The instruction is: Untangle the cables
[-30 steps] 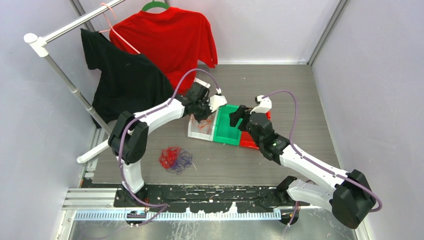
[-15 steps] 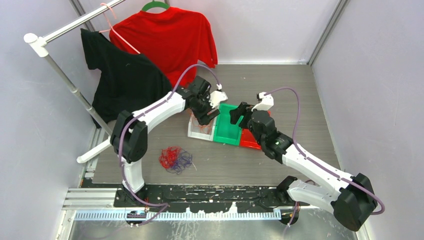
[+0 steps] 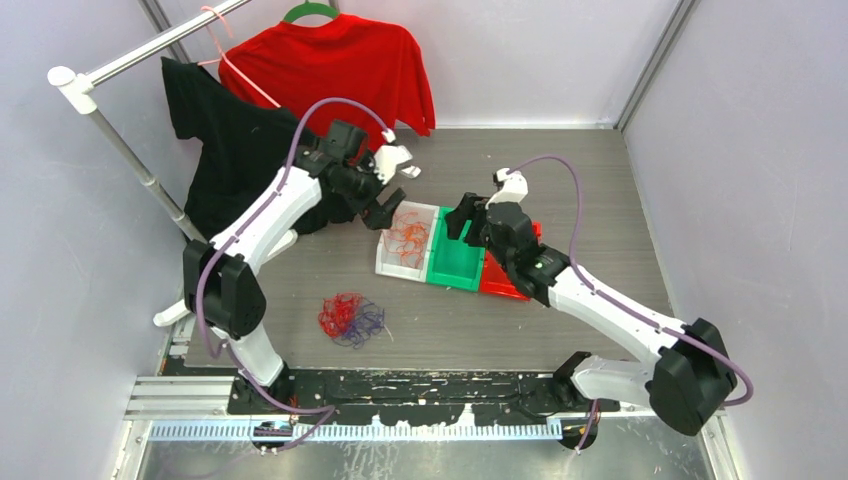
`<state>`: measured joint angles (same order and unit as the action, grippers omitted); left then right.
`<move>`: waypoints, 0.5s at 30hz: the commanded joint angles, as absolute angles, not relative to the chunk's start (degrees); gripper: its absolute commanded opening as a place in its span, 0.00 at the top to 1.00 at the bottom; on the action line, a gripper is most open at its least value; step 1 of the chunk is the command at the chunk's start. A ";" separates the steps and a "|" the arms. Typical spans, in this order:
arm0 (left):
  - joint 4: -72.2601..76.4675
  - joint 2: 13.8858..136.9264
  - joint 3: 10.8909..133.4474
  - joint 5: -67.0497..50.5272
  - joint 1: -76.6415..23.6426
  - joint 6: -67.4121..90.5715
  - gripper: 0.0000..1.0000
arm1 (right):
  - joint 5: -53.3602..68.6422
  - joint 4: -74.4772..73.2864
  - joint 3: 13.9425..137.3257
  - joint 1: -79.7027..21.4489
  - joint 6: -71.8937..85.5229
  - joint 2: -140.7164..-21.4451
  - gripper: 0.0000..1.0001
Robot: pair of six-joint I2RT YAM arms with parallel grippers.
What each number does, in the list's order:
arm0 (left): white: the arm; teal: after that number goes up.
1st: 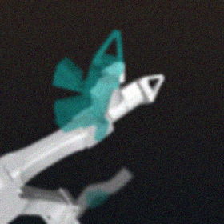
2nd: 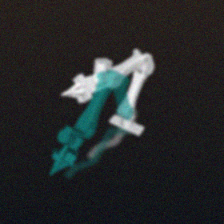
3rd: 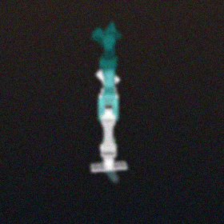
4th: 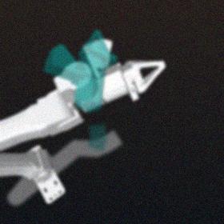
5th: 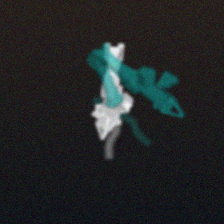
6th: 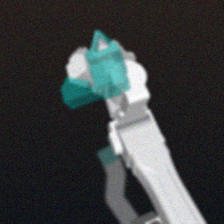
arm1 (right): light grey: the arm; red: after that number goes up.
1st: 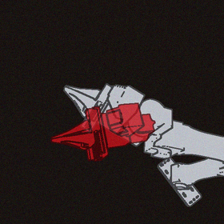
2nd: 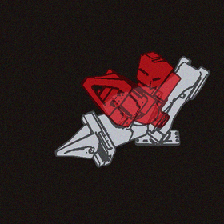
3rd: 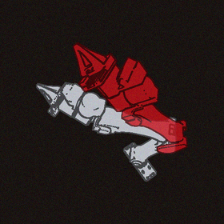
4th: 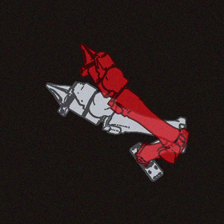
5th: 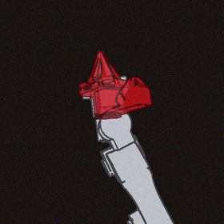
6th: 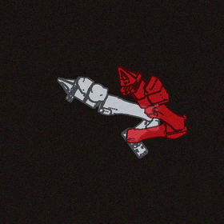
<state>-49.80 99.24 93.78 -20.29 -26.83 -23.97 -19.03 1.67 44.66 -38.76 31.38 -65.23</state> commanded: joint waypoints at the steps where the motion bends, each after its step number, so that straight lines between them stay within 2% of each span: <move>1: -48.13 98.43 90.17 -24.35 -21.56 -25.22 0.06 | -15.24 4.35 48.95 -38.58 30.71 -68.19 0.28; 7: -50.49 104.93 92.37 -33.05 -17.71 -25.44 0.09 | -13.35 5.34 49.42 -38.59 31.31 -70.51 0.29; 15: -42.81 109.61 90.51 -39.35 -16.66 -9.53 0.10 | -13.23 6.01 47.57 -38.59 31.82 -70.64 0.32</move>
<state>-48.97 109.32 90.70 -33.43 -17.50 -19.11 -13.72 2.61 46.74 -38.76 31.57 -71.00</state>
